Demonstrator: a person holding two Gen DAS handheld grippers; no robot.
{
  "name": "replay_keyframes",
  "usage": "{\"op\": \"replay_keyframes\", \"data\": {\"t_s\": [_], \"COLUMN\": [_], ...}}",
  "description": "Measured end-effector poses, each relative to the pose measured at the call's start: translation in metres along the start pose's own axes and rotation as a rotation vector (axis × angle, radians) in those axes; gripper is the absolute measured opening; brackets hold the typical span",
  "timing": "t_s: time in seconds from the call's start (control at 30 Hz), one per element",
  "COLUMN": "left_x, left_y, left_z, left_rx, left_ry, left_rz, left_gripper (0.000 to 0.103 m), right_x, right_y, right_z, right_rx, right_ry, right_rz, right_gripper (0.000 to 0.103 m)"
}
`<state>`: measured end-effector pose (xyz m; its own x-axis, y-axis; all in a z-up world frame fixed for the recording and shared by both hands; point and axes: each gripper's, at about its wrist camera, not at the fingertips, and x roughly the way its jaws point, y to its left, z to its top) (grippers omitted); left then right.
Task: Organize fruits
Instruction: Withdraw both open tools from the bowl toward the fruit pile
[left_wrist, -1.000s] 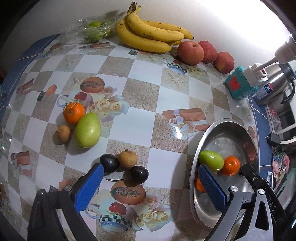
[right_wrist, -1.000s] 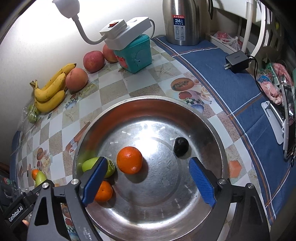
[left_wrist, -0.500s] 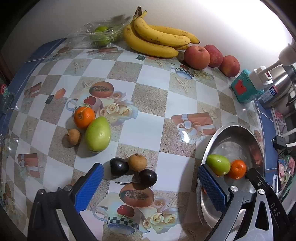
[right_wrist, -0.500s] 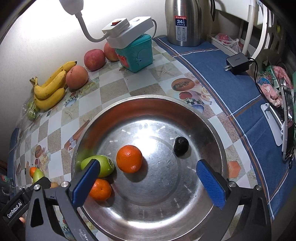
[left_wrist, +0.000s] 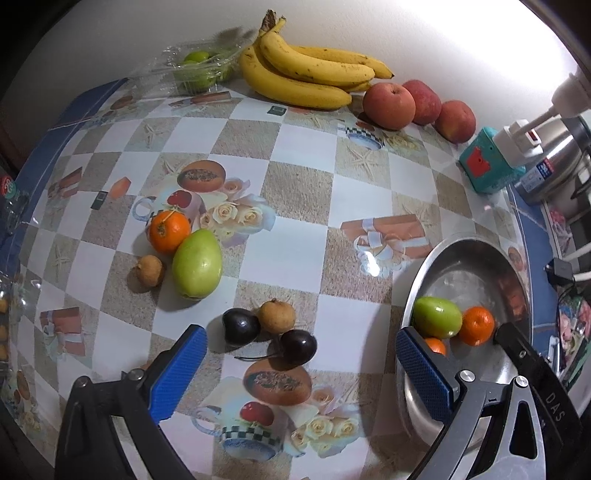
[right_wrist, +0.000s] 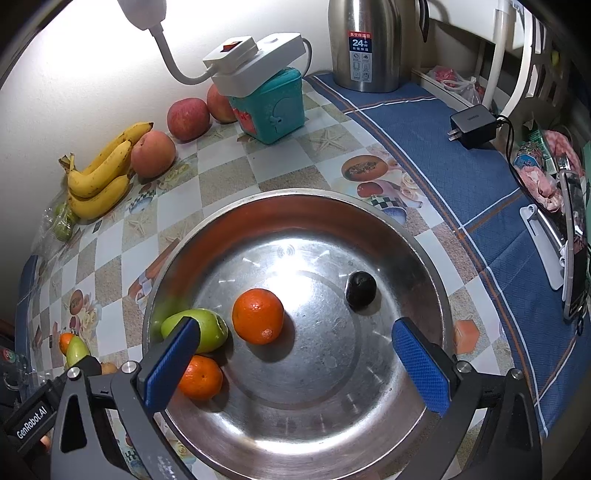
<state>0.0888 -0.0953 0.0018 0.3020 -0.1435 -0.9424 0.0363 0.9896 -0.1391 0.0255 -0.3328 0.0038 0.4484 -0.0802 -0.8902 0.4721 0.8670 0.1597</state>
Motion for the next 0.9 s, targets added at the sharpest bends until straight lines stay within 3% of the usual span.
{"op": "replay_keyframes", "data": {"t_s": [0.3,0.57,0.9], "left_x": [-0.015,-0.03,-0.03], "left_y": [0.029,0.075,0.153], "left_z": [0.006,0.015,0.018], "left_rx": [-0.013,-0.019,-0.209], "left_ry": [-0.034,-0.088,-0.081], "left_rz": [0.019,0.063,0.097], "left_gripper": [0.103,0.103,0.103], "right_x": [-0.008,-0.016,-0.017], "right_y": [0.022,0.066,0.127], "right_z": [-0.008,-0.026,-0.055], "right_rx": [-0.053,-0.17,-0.332], "right_ry": [0.002,0.012,0.062], "right_rz": [0.047,0.124,0.217], "right_gripper": [0.103,0.103,0.103]}}
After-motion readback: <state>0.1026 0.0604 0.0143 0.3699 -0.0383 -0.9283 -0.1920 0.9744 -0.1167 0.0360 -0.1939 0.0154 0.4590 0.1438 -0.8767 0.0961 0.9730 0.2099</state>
